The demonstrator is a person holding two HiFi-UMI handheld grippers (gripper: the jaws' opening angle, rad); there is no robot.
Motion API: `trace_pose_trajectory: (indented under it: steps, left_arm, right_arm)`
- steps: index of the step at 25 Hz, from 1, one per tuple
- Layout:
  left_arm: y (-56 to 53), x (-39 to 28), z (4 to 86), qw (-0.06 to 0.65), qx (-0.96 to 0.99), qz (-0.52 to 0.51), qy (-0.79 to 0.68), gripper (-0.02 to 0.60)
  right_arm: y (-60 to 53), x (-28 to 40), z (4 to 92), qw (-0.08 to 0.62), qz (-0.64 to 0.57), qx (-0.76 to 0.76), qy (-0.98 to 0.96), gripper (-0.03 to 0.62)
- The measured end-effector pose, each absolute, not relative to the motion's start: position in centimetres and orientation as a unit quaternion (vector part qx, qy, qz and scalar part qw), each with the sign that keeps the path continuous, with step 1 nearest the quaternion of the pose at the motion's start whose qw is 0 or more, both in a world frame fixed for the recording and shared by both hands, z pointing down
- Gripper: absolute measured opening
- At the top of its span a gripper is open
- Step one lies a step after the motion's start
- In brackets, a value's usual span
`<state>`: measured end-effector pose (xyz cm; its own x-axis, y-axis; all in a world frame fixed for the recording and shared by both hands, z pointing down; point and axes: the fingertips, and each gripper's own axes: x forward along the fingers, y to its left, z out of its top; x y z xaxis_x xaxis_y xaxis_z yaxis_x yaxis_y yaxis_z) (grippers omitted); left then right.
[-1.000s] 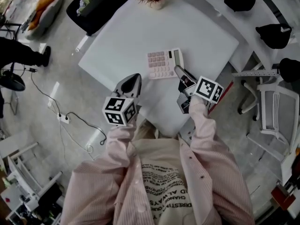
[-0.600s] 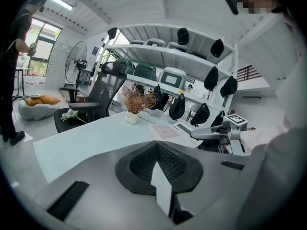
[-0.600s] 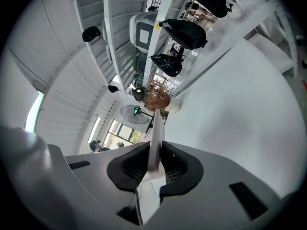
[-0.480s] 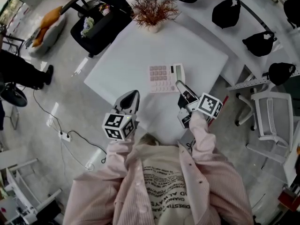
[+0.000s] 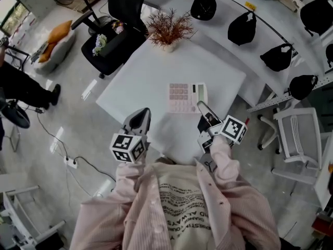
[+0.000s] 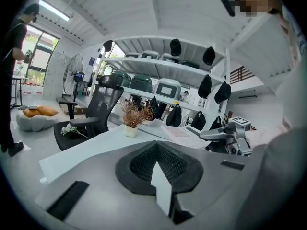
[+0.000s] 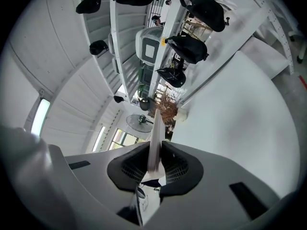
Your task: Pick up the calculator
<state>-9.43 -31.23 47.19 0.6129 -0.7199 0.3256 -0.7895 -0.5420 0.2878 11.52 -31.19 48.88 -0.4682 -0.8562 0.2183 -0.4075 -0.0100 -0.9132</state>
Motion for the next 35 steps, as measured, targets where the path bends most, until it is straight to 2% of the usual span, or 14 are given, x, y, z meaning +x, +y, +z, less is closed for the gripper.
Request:
trace_pose_trajectory:
  steps: [18, 35]
  left_arm:
    - [-30.4, -9.8, 43.1, 0.163, 0.884, 0.060, -0.435, 0.002]
    - [-30.3, -9.4, 42.5, 0.155, 0.887, 0.059, -0.431, 0.002]
  right_arm:
    - [-28.6, 13.4, 45.1, 0.235, -0.511, -0.483, 0.671, 0.055]
    - [-28.6, 13.2, 44.5, 0.242, -0.506, -0.476, 0.677, 0.055]
